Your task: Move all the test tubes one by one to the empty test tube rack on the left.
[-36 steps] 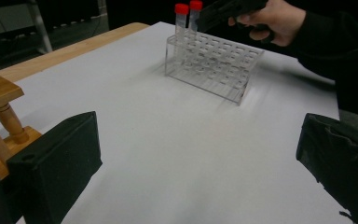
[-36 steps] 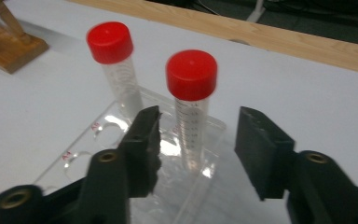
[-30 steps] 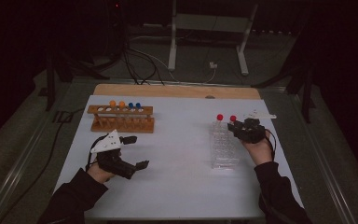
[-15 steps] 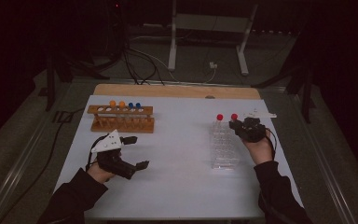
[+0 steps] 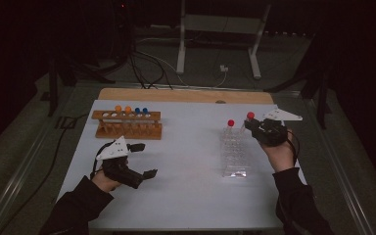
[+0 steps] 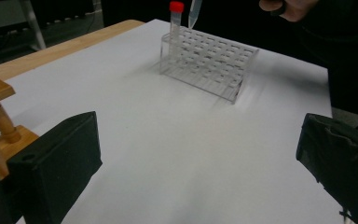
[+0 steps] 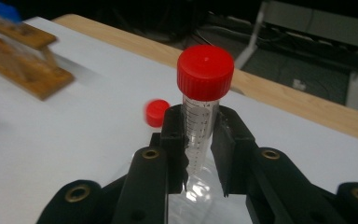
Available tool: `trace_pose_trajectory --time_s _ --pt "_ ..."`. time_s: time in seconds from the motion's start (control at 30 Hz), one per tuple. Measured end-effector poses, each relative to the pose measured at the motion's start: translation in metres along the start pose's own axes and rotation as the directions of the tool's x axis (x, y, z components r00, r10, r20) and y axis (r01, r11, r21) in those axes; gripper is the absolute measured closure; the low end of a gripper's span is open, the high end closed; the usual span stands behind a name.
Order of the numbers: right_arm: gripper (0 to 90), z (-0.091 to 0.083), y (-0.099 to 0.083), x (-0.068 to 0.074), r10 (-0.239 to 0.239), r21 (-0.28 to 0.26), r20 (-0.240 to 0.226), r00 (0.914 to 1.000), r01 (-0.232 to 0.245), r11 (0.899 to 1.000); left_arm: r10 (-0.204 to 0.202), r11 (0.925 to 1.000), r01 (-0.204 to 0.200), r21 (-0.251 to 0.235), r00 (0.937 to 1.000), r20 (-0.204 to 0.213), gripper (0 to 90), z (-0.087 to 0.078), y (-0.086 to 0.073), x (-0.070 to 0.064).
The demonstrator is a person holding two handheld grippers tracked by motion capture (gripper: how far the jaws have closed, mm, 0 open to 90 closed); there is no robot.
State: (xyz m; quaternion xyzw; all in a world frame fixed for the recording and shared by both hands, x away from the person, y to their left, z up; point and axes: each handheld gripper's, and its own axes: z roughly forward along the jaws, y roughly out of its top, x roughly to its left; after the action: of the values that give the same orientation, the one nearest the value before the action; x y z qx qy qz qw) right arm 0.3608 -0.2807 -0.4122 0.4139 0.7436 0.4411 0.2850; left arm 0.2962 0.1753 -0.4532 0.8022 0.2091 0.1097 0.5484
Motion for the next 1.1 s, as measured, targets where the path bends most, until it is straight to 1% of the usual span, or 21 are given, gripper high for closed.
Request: trace_pose_trajectory --time_s 0.13,0.17,0.2,0.23,0.4,0.43,0.5,0.53,0.57,0.6,0.63,0.67,0.73,0.77,0.8,0.83,0.87,0.93,0.97,1.07,1.1 --pt "74.9 -0.008 0.004 0.011 -0.019 -0.024 -0.040 0.9990 0.018 1.000 0.005 1.0000 -0.005 0.001 1.0000 0.006 0.7 0.000 0.002 -0.002" --pt "75.0 -0.009 0.005 0.015 -0.021 -0.026 -0.053 0.9984 0.020 0.999 0.004 1.0000 -0.004 0.000 1.0000 0.009 0.7 0.000 0.002 -0.002" --pt "75.0 -0.011 0.007 0.023 -0.036 -0.032 -0.077 0.9964 0.033 0.999 0.005 1.0000 -0.005 0.003 1.0000 0.007 0.7 0.001 0.003 -0.002" --pt "75.0 -0.011 0.007 0.023 -0.036 -0.032 -0.077 0.9964 0.033 0.999 0.007 1.0000 -0.007 0.002 0.9999 0.010 0.7 0.001 0.004 -0.003" --pt "75.0 -0.012 0.008 0.046 -0.071 -0.029 -0.140 0.9876 0.068 0.997 -0.016 0.9999 0.016 -0.006 0.9998 0.009 0.7 0.001 0.008 -0.005" --pt "75.0 -0.013 0.008 0.051 -0.073 -0.028 -0.155 0.9853 0.069 0.997 -0.021 0.9998 0.021 -0.005 0.9996 0.016 0.7 0.001 0.009 -0.005" --pt "75.0 -0.012 0.007 0.060 -0.088 -0.026 -0.182 0.9793 0.084 0.996 -0.016 0.9999 0.016 0.005 0.9998 0.008 0.7 0.002 0.011 -0.007" --pt "75.0 -0.012 0.006 0.065 -0.097 -0.025 -0.195 0.9759 0.094 0.995 -0.018 0.9998 0.018 0.005 0.9997 0.017 0.7 0.003 0.012 -0.007" --pt "74.9 -0.012 0.005 0.070 -0.103 -0.024 -0.208 0.9726 0.100 0.995 -0.014 0.9999 0.014 0.009 0.9998 0.012 0.7 0.003 0.014 -0.008" --pt "74.9 -0.011 0.004 0.079 -0.119 -0.021 -0.232 0.9654 0.118 0.993 -0.013 0.9999 0.013 0.009 0.9998 0.013 0.7 0.004 0.015 -0.008" --pt "74.9 -0.011 0.004 0.079 -0.119 -0.021 -0.232 0.9654 0.118 0.993 -0.012 0.9999 0.012 0.009 0.9997 0.023 0.7 0.004 0.016 -0.009" --pt "75.0 -0.010 0.003 0.083 -0.122 -0.018 -0.246 0.9617 0.121 0.992 -0.008 0.9999 0.008 0.013 0.9998 0.018 0.7 0.005 0.018 -0.010" --pt "74.9 -0.009 0.002 0.092 -0.132 -0.012 -0.268 0.9543 0.133 0.991 -0.003 0.9999 0.002 0.017 0.9995 0.031 0.7 0.008 0.021 -0.011" --pt "75.0 -0.008 0.001 0.096 -0.139 -0.011 -0.279 0.9503 0.142 0.990 0.001 0.9998 -0.002 0.020 0.9996 0.028 0.7 0.009 0.022 -0.012" --pt "75.0 -0.008 0.001 0.101 -0.145 -0.007 -0.289 0.9462 0.149 0.989 0.001 0.9998 -0.002 0.018 0.9994 0.036 0.7 0.010 0.023 -0.012" --pt "75.0 -0.007 0.000 0.105 -0.153 -0.002 -0.302 0.9409 0.160 0.987 0.000 0.9999 0.000 0.016 0.9990 0.045 0.7 0.011 0.025 -0.013" --pt "75.0 -0.007 0.000 0.108 -0.162 0.001 -0.311 0.9366 0.171 0.985 0.006 0.9998 -0.007 0.021 0.9990 0.044 0.7 0.013 0.026 -0.014" --pt "75.0 -0.006 0.000 0.114 -0.176 0.001 -0.324 0.9296 0.187 0.982 0.005 0.9997 -0.007 0.023 0.9983 0.059 0.7 0.015 0.029 -0.015" --pt "75.0 -0.006 0.000 0.117 -0.181 0.002 -0.330 0.9263 0.192 0.981 0.010 0.9997 -0.012 0.023 0.9983 0.058 0.7 0.016 0.031 -0.016" --pt "75.0 -0.005 -0.001 0.124 -0.192 0.003 -0.345 0.9187 0.205 0.979 0.016 0.9997 -0.018 0.019 0.9970 0.075 0.7 0.018 0.036 -0.019" --pt "75.0 -0.004 -0.002 0.128 -0.194 0.006 -0.356 0.9143 0.210 0.978 0.016 0.9997 -0.017 0.015 0.9962 0.085 0.8 0.019 0.038 -0.019"
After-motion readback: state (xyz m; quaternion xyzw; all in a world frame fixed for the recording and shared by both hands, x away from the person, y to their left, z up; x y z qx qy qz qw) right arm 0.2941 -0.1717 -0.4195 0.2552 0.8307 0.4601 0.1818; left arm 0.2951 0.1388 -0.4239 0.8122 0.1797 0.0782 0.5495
